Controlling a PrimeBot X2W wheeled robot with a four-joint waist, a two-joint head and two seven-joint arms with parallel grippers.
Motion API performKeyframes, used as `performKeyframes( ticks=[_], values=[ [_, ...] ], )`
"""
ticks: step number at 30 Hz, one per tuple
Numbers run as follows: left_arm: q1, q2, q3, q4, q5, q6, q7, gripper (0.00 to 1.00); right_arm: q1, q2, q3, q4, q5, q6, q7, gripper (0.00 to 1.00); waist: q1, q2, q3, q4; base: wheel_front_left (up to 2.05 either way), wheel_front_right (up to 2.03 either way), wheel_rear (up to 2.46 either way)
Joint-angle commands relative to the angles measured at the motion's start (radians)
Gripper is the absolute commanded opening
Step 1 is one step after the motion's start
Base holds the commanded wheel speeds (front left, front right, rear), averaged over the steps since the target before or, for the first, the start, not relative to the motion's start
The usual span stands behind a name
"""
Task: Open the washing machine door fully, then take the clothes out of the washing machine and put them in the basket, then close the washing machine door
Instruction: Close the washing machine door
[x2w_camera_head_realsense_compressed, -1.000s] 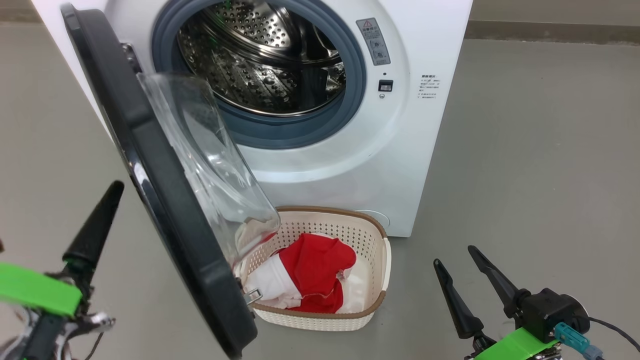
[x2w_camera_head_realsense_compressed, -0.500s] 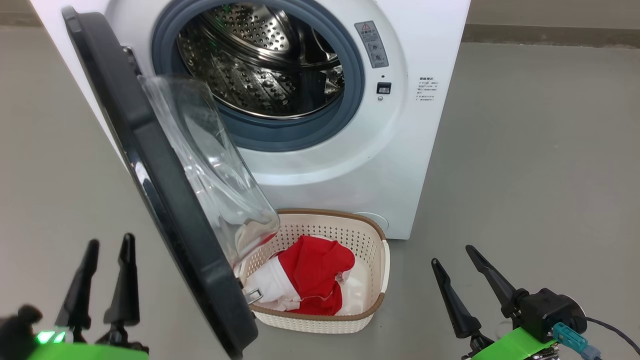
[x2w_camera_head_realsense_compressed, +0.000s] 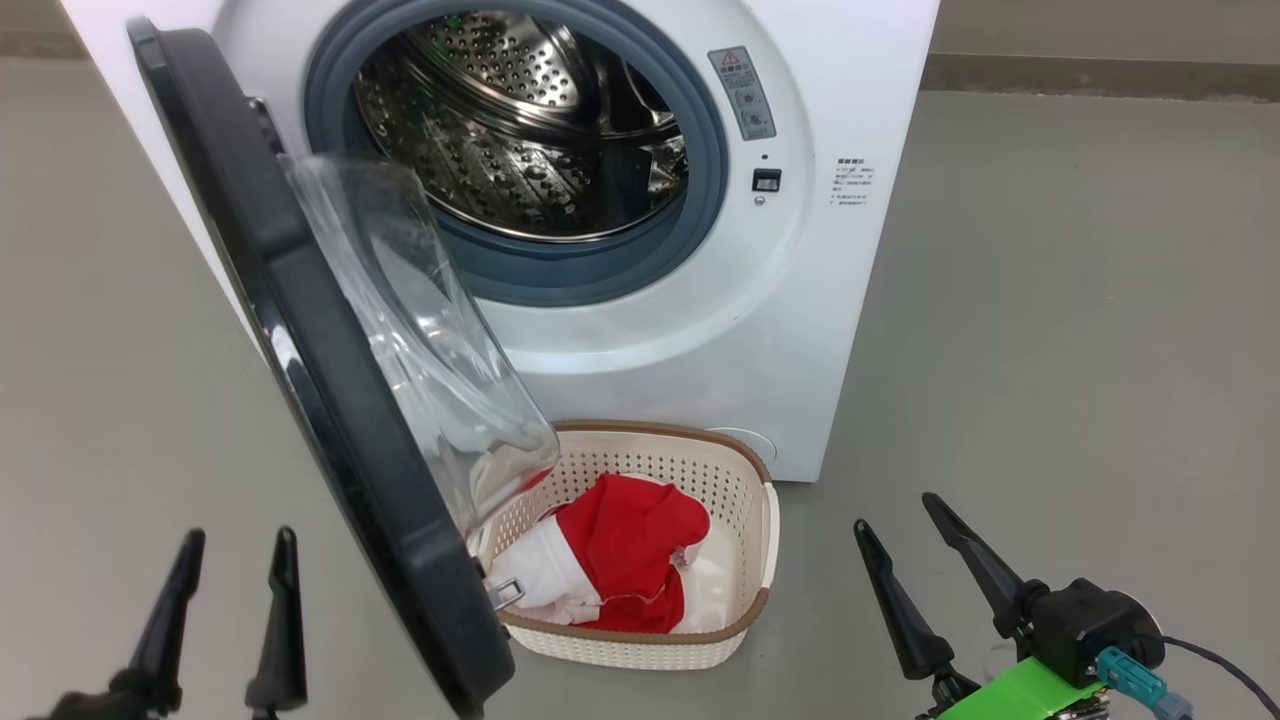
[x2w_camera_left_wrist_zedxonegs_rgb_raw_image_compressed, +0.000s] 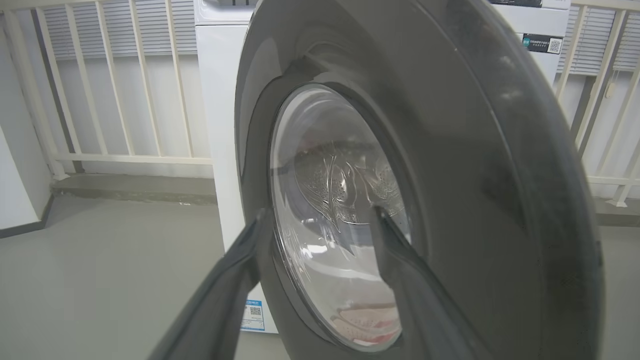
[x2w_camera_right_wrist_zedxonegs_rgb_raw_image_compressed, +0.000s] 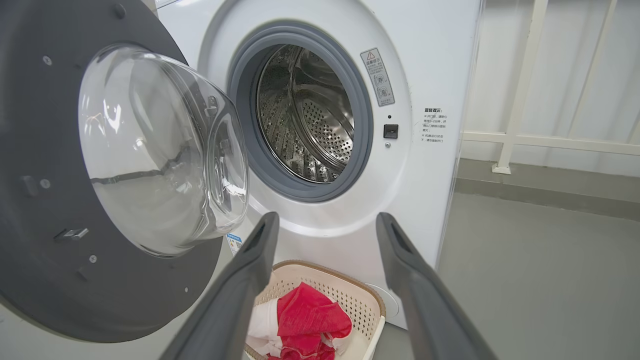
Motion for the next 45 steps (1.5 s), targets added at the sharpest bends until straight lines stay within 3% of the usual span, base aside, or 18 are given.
performKeyframes(
  ticks=[1, 11, 41, 43, 45],
  values=[
    [-0.003, 0.0, 0.042, -0.023, 0.019, 0.001, -0.012, 1.0, -0.025, -0.006, 0.021, -0.025, 0.007, 0.006, -0.006, 1.0, 0.0, 0.0, 0.0, 0.0, 0.0, 0.0, 0.0],
    [0.048, -0.027, 0.063, -0.016, 0.085, -0.006, -0.012, 1.0, -0.024, -0.008, 0.024, -0.024, 0.008, 0.006, -0.006, 1.0, 0.0, 0.0, -0.001, -0.008, 0.0, 0.0, 0.0],
    [0.053, -0.039, 0.07, 0.024, 0.059, -0.01, -0.012, 1.0, -0.023, -0.011, 0.019, -0.023, 0.007, 0.006, -0.006, 1.0, 0.0, 0.0, 0.002, 0.005, 0.0, 0.0, 0.0],
    [0.045, -0.039, 0.068, 0.036, 0.03, -0.01, -0.012, 0.0, -0.024, -0.012, 0.016, -0.024, 0.007, 0.006, -0.006, 1.0, 0.0, 0.0, 0.003, 0.007, 0.0, 0.0, 0.0],
    [0.034, -0.039, 0.063, 0.049, 0.002, -0.01, -0.012, 0.0, -0.023, -0.014, 0.014, -0.024, 0.007, 0.006, -0.006, 1.0, 0.0, 0.0, 0.005, 0.009, 0.0, 0.0, 0.0]
  ],
)
